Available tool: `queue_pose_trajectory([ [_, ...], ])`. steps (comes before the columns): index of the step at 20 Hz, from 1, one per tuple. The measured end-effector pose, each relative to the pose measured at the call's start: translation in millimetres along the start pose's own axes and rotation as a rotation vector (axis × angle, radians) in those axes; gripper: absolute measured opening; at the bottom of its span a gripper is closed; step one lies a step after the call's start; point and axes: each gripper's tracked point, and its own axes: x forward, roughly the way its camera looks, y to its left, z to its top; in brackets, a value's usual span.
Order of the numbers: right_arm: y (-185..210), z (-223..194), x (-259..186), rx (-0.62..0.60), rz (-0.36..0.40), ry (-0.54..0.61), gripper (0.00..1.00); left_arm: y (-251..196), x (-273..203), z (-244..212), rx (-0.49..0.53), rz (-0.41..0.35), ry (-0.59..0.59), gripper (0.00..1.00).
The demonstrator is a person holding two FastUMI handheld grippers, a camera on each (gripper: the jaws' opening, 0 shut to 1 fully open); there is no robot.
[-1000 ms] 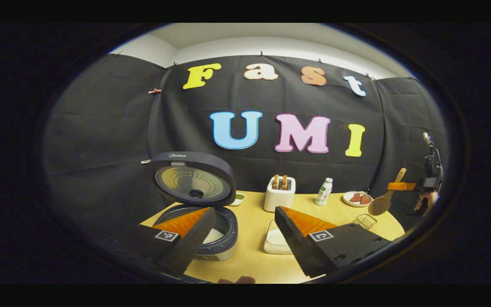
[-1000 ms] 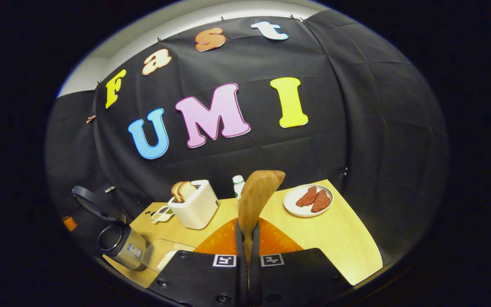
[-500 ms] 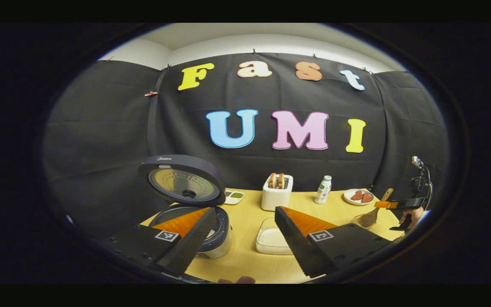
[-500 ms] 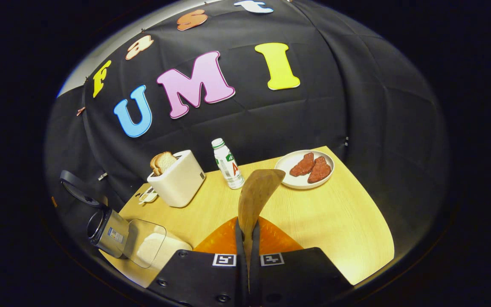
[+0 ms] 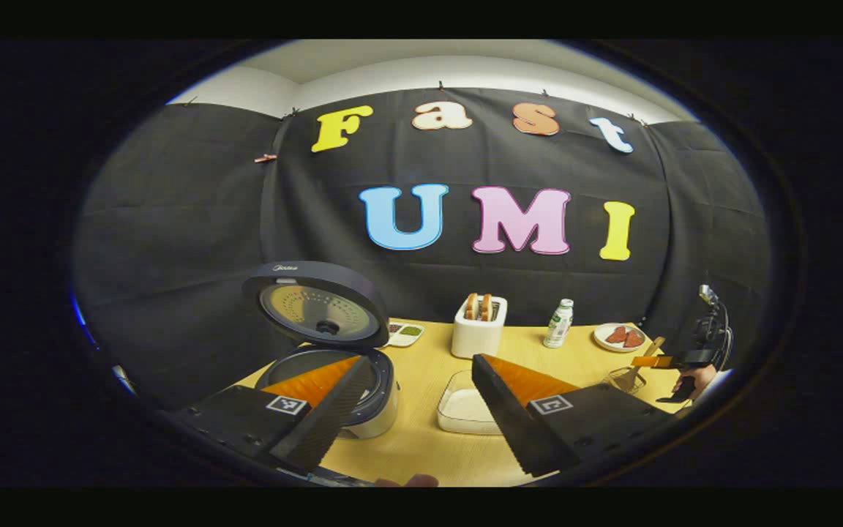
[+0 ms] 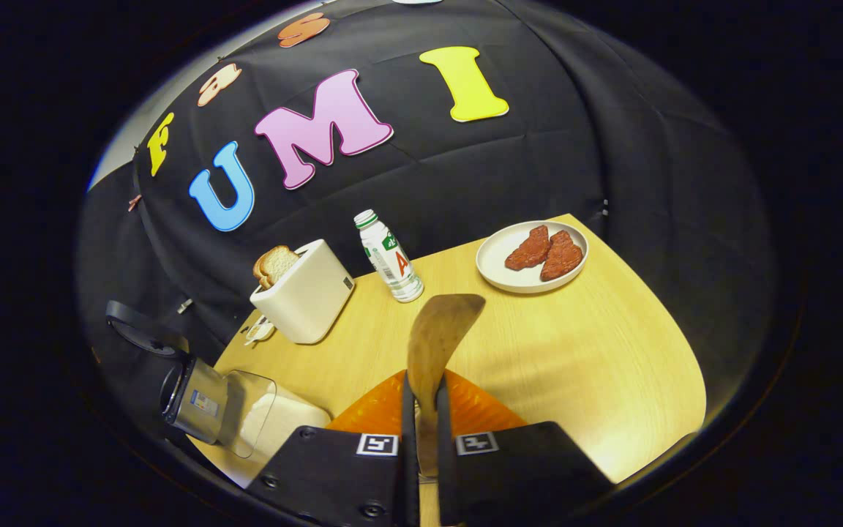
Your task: Close the left gripper, press the button to open the rice cooker; take a wooden spoon from the chopstick holder with the right hand, scoop a spoonful of rice and pour it into the rice cooker, then put the wooden spoon back into the chopstick holder.
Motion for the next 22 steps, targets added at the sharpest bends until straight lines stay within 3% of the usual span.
queue_pose_trajectory([
  [1, -2.5, 0.1, -0.2, 0.021, -0.001, 0.001, 0.16, 0.5, -0.7, 1.1, 0.000, -0.001, -0.002, 0.95],
  [2, -8.0, 0.2, 0.3, 0.028, -0.016, 0.000, 0.33, 1.5, -0.7, 1.6, 0.002, -0.001, -0.003, 0.95],
  [3, -12.0, -0.7, -2.2, 0.031, -0.028, -0.002, 0.31, 2.2, -0.8, 3.1, 0.004, -0.003, -0.006, 0.95],
  [4, -13.8, 1.1, -4.1, 0.033, -0.034, -0.009, 0.55, 3.1, -0.6, 3.7, 0.004, -0.005, -0.009, 0.95],
  [5, -15.8, 2.6, -7.4, 0.029, -0.046, -0.018, 0.63, 3.7, -0.4, 5.0, 0.005, -0.010, -0.012, 0.95],
  [6, -18.3, 6.3, -12.3, 0.020, -0.060, -0.033, 0.80, 4.2, 0.1, 6.3, 0.004, -0.014, -0.017, 0.95],
  [10, -28.3, 22.4, -43.7, 0.000, -0.123, -0.095, 0.97, 6.2, 3.5, 13.3, 0.005, -0.038, -0.035, 0.95],
  [16, -15.8, 51.0, -111.7, -0.070, -0.178, -0.218, 0.98, 11.6, 10.9, 28.3, 0.000, -0.088, -0.076, 0.92],
  [17, -12.7, 55.9, -122.6, -0.084, -0.193, -0.242, 0.98, 12.8, 11.6, 32.6, 0.001, -0.097, -0.083, 0.98],
  [22, 20.8, 71.7, -165.9, -0.163, -0.220, -0.330, 0.98, 18.3, 15.3, 54.9, 0.024, -0.154, -0.136, 0.92],
])
